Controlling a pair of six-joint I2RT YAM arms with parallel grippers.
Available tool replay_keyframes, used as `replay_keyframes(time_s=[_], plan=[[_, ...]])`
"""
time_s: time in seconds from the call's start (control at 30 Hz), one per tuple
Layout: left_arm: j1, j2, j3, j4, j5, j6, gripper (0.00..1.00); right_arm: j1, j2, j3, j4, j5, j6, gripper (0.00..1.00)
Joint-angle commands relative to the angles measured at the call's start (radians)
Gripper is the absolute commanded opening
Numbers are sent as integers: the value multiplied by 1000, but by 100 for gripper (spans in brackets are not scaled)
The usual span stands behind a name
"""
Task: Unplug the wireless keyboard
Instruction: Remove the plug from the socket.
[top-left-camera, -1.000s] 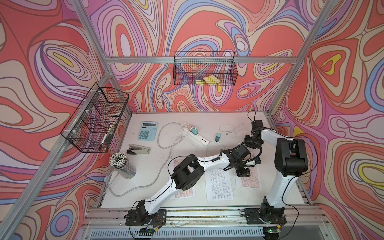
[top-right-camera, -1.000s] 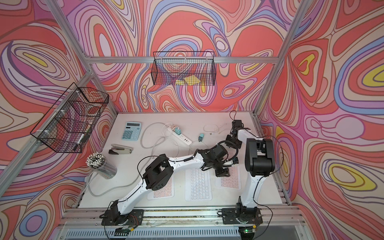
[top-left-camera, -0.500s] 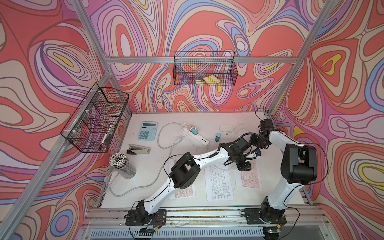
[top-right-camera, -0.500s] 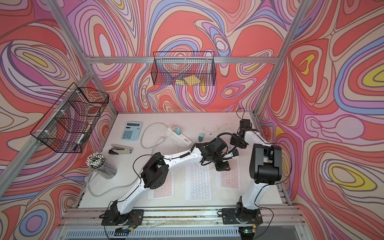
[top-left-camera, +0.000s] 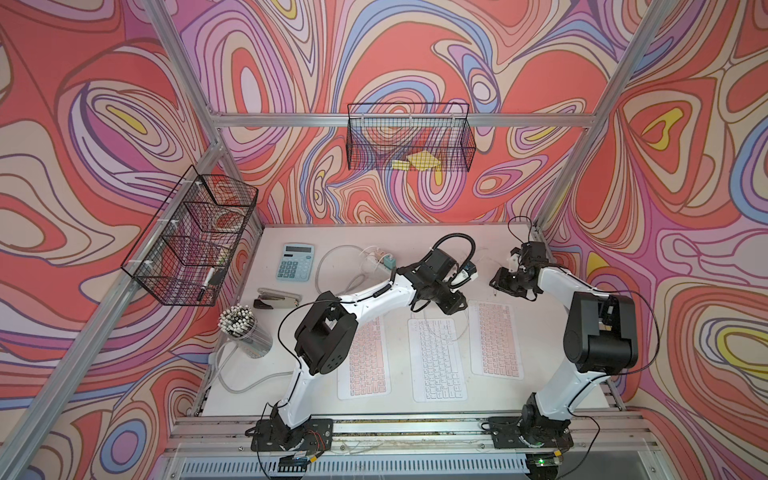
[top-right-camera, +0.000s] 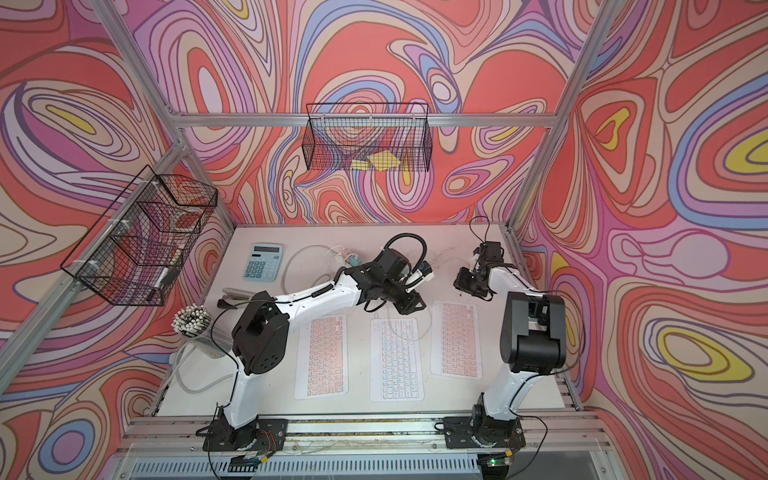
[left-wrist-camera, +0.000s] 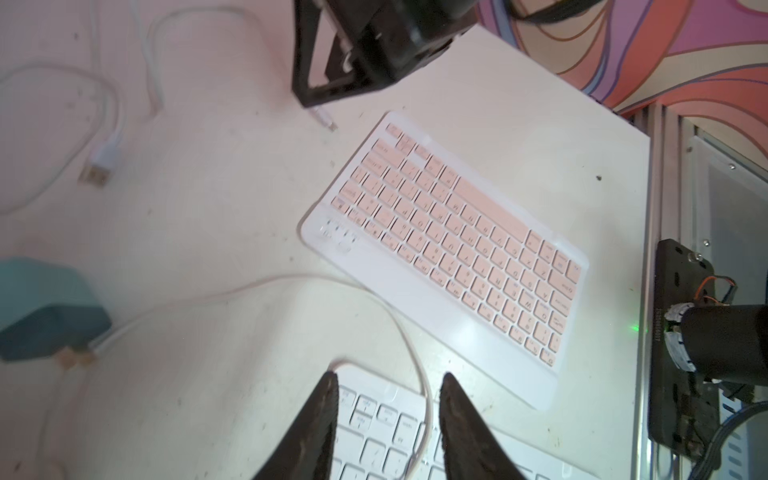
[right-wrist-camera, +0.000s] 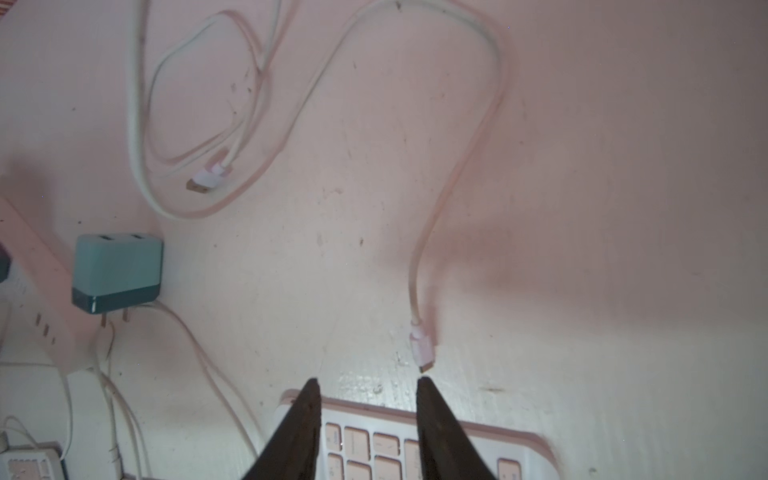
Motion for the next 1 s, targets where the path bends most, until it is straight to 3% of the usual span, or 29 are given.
replay_keyframes(time_s=[0.0,0.2,0.43,0.97], plan=[[51,-75,-96,71,-36,-106,43,25,-44,-13,72,-78,-28,39],[128,-183,-267,161,-112,-198,43,128,-68,-32,136,-63,-69,37],[218,-273,-422,242,-109,-319,43,279,-44,-29,200,-37,-88,37],[412,-430,-668,361,-146,-500,43,531,99,42,330,-8,-82,35]])
